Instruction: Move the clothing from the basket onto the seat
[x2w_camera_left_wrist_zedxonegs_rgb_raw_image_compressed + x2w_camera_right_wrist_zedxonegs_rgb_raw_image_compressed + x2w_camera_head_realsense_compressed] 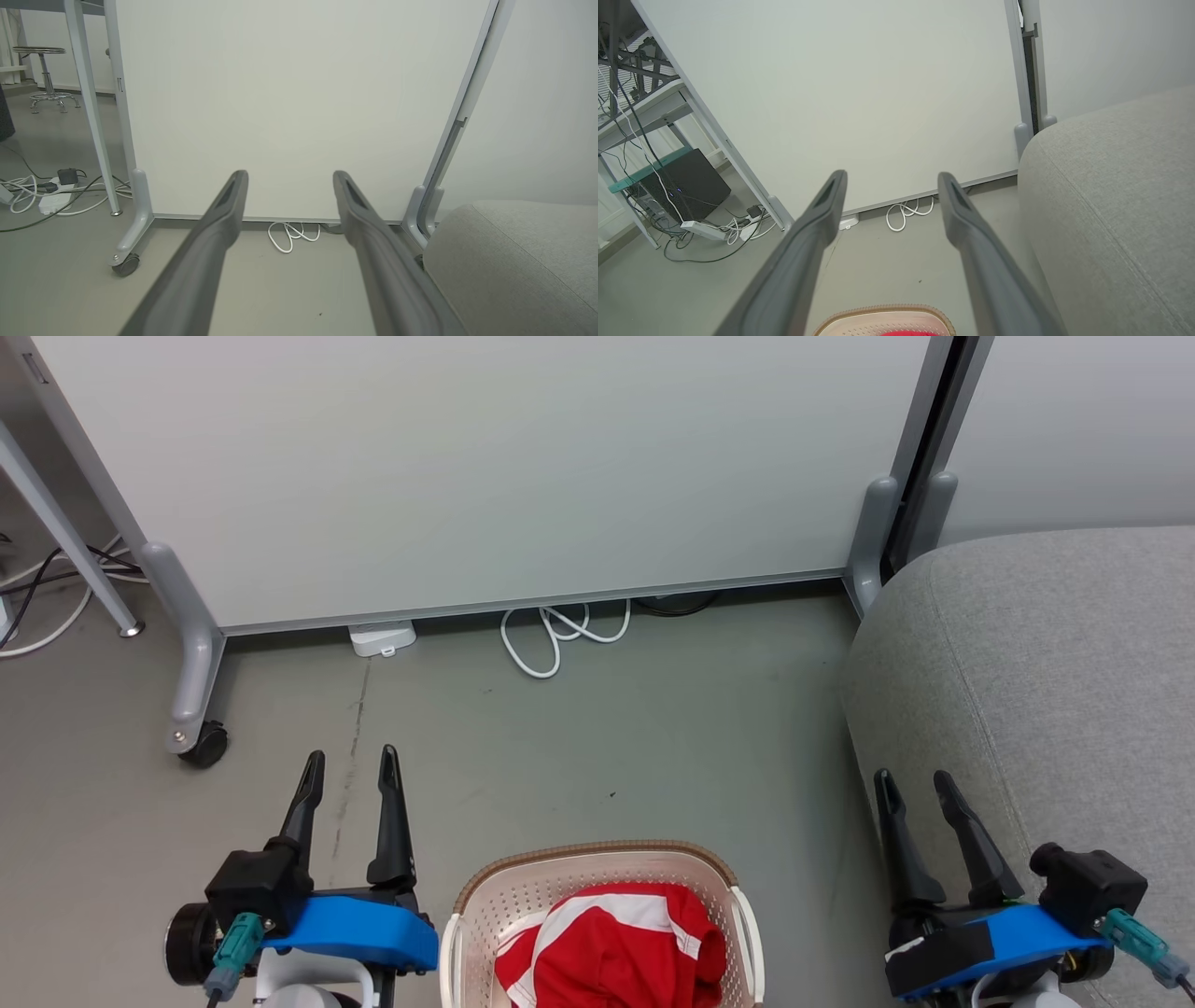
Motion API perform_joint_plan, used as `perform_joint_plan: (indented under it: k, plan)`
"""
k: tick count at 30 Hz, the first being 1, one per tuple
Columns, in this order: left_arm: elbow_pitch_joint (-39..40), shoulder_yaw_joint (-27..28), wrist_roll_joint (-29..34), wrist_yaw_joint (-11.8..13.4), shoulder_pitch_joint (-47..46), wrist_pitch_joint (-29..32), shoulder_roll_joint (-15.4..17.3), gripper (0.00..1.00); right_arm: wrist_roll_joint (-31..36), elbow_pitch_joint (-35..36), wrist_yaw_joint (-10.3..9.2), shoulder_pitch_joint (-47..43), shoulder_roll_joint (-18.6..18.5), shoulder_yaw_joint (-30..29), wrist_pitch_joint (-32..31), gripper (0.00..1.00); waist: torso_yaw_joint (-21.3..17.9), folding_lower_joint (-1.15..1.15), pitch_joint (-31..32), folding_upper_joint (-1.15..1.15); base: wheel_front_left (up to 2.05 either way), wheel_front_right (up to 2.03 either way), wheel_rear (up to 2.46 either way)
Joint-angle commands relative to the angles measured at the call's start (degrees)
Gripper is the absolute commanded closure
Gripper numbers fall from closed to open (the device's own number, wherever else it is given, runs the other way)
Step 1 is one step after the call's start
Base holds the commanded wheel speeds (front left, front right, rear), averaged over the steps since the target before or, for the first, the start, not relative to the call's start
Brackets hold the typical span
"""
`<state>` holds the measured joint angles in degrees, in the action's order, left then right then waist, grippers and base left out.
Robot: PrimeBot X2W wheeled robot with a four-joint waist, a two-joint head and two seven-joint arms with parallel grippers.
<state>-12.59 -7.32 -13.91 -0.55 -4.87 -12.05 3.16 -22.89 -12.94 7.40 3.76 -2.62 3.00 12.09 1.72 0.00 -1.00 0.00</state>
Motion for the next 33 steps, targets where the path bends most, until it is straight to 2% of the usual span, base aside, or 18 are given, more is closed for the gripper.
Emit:
perform_joint_plan:
  k: [1, 27, 33]
  plan:
    - [0.15, -0.14, 1.25, -0.21, -0.93, -0.48, 0.29, 0.0, 1.43, 0.14, 0.13, 0.65, -0.38, 0.16, 0.41, 0.0, 0.01, 0.0, -0.02, 0.0, 0.0, 0.0, 0.0]
    - [-0.85, -1.79, 12.15, -1.09, -1.17, -3.27, 0.01, 0.0, 11.94, -0.21, 0.16, 0.47, -0.41, 1.62, 3.24, 0.0, 0.43, 0.0, -0.13, 0.0, 0.0, 0.0, 0.0]
    - [-1.13, -1.66, 11.71, -1.33, -1.12, -3.22, -0.06, 0.0, 11.89, -0.39, 0.16, 0.35, -0.41, 1.51, 3.22, 0.0, 0.57, 0.0, -0.09, 0.0, 0.0, 0.0, 0.0]
